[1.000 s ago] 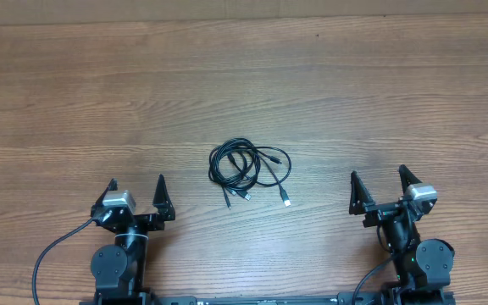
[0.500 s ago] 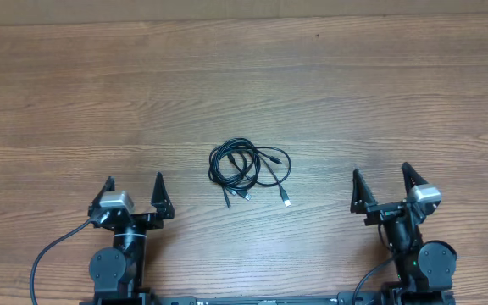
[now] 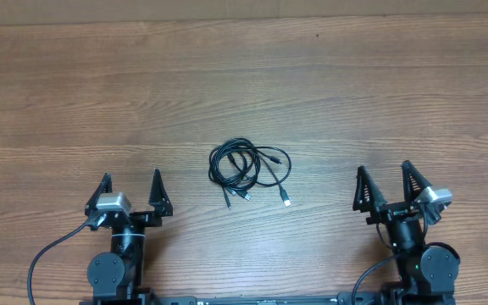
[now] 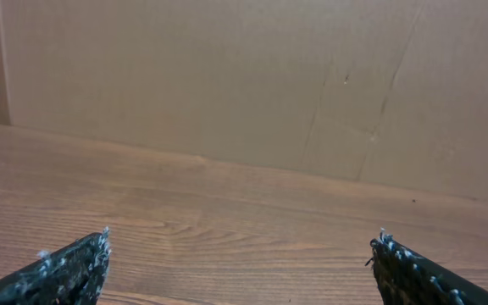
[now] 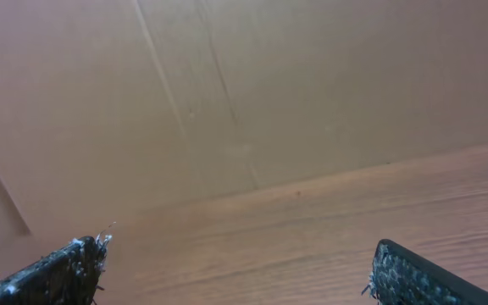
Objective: Untangle cables
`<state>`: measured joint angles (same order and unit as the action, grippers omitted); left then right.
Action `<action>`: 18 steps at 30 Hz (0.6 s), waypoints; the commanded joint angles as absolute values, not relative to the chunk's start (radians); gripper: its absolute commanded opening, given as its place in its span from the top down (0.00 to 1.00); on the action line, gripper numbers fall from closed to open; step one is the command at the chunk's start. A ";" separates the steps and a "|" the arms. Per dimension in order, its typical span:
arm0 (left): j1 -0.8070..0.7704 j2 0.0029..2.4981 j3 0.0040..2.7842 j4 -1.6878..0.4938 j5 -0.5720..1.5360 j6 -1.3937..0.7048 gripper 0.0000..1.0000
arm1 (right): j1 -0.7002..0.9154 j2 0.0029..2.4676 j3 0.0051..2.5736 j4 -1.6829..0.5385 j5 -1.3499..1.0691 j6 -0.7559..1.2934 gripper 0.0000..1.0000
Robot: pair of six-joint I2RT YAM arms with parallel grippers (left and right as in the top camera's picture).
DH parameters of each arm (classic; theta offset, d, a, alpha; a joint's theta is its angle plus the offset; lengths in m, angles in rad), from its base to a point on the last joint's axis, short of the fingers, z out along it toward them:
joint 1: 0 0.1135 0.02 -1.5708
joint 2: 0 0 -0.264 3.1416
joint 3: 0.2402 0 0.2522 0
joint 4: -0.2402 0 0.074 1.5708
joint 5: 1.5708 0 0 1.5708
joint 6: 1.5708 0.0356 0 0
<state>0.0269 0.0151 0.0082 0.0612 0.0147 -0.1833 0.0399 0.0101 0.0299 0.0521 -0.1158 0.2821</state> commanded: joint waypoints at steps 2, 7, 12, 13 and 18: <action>0.034 0.006 0.007 0.088 0.072 -0.187 0.01 | 0.038 0.003 0.102 0.059 -0.111 0.371 0.00; 0.033 0.006 0.091 0.065 0.103 -0.187 0.00 | 0.038 0.009 0.241 0.044 -0.064 0.357 0.00; 0.033 0.043 0.305 -0.024 0.025 -0.166 0.00 | 0.038 0.101 0.492 -0.056 0.046 0.262 0.00; 0.033 0.066 0.358 -0.036 0.026 -0.160 0.00 | 0.038 0.131 0.544 -0.085 0.053 0.244 0.00; 0.033 0.283 0.649 -0.094 0.038 -0.160 0.00 | 0.038 0.393 0.884 -0.320 0.067 0.200 0.00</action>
